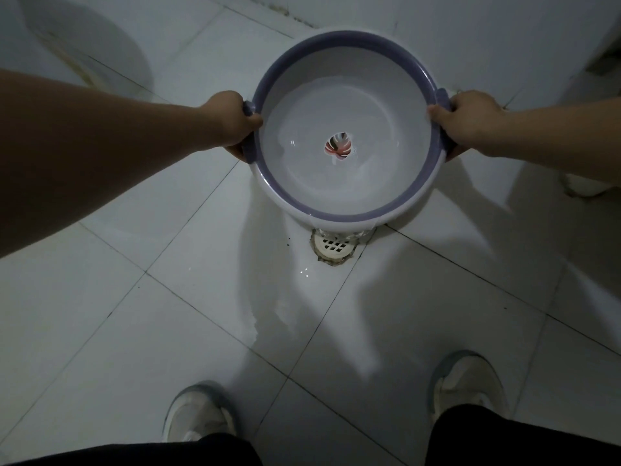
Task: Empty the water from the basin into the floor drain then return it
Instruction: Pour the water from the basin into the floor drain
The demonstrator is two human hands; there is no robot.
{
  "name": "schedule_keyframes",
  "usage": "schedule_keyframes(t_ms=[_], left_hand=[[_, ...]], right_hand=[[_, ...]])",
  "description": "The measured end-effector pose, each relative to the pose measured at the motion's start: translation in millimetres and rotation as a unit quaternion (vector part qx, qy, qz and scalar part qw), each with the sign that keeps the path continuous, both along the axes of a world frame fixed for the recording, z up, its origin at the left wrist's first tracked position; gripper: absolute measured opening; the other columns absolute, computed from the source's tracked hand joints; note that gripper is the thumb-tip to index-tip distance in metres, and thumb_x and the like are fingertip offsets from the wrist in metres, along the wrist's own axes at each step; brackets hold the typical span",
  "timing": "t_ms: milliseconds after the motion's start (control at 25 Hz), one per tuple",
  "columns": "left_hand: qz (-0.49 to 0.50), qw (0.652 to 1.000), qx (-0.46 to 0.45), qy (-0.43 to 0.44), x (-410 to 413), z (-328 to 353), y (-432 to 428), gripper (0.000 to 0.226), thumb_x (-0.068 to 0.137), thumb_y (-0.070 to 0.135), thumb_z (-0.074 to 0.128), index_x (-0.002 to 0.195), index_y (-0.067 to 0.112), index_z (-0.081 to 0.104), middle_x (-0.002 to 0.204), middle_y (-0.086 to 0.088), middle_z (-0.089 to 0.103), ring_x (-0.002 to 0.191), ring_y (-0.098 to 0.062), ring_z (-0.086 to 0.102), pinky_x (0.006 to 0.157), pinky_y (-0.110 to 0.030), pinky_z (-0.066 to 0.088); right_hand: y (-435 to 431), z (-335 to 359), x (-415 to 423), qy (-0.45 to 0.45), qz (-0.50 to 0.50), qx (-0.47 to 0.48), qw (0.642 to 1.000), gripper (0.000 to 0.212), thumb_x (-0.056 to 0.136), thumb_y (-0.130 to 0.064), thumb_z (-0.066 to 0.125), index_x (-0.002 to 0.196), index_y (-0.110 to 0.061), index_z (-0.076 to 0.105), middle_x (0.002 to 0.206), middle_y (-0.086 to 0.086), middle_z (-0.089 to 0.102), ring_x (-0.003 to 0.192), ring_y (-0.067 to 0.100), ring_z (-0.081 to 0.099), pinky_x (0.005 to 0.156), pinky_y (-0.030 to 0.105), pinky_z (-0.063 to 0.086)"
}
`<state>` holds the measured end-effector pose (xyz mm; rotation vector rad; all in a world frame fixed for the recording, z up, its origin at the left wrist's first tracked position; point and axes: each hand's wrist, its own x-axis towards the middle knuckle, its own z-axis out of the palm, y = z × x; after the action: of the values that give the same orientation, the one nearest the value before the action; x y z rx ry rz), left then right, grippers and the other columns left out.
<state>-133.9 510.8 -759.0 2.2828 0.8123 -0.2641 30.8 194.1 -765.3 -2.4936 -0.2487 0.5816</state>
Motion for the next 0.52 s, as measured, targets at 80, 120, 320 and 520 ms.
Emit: schedule_keyframes(t_ms=[80, 120, 320, 520], left_hand=[[-0.002, 1.000, 0.002, 0.002, -0.8, 0.4, 0.0, 0.024, 0.100, 0.023, 0.049, 0.103, 0.000, 0.054, 0.073, -0.008, 0.063, 0.046, -0.016, 0.065, 0.034, -0.015, 0.047], [0.003, 1.000, -0.011, 0.002, -0.8, -0.2, 0.0, 0.025, 0.100, 0.023, 0.048, 0.105, -0.001, 0.054, 0.074, -0.009, 0.064, 0.046, -0.016, 0.066, 0.036, -0.017, 0.049], [0.008, 0.999, -0.034, -0.006, -1.7, -0.9, -0.7, 0.025, 0.100, 0.019, 0.047, 0.104, -0.004, 0.053, 0.075, -0.015, 0.064, 0.037, -0.016, 0.064, 0.035, -0.021, 0.051], [0.009, 0.999, -0.047, 0.000, -1.3, -1.9, 0.8, 0.025, 0.100, 0.018, 0.048, 0.107, -0.006, 0.053, 0.077, -0.018, 0.066, 0.047, -0.023, 0.068, 0.042, -0.029, 0.058]], right_hand=[[-0.4, 0.8, 0.7, 0.000, 0.001, -0.001, 1.000, 0.047, 0.100, -0.040, 0.046, 0.109, 0.004, 0.060, 0.088, 0.024, 0.065, 0.060, 0.032, 0.067, 0.062, 0.037, 0.057], [-0.8, 0.9, 0.6, -0.002, 0.003, -0.003, 1.000, 0.046, 0.100, -0.040, 0.046, 0.106, 0.003, 0.060, 0.085, 0.023, 0.065, 0.053, 0.028, 0.066, 0.055, 0.032, 0.057], [-0.9, -1.5, -0.3, -0.006, 0.006, 0.001, 1.000, 0.047, 0.101, -0.039, 0.046, 0.107, 0.004, 0.061, 0.087, 0.025, 0.066, 0.059, 0.031, 0.067, 0.058, 0.033, 0.056], [-0.9, -2.0, -1.0, -0.010, 0.006, -0.003, 1.000, 0.044, 0.101, -0.039, 0.046, 0.102, 0.002, 0.061, 0.086, 0.024, 0.066, 0.050, 0.025, 0.065, 0.046, 0.026, 0.054]])
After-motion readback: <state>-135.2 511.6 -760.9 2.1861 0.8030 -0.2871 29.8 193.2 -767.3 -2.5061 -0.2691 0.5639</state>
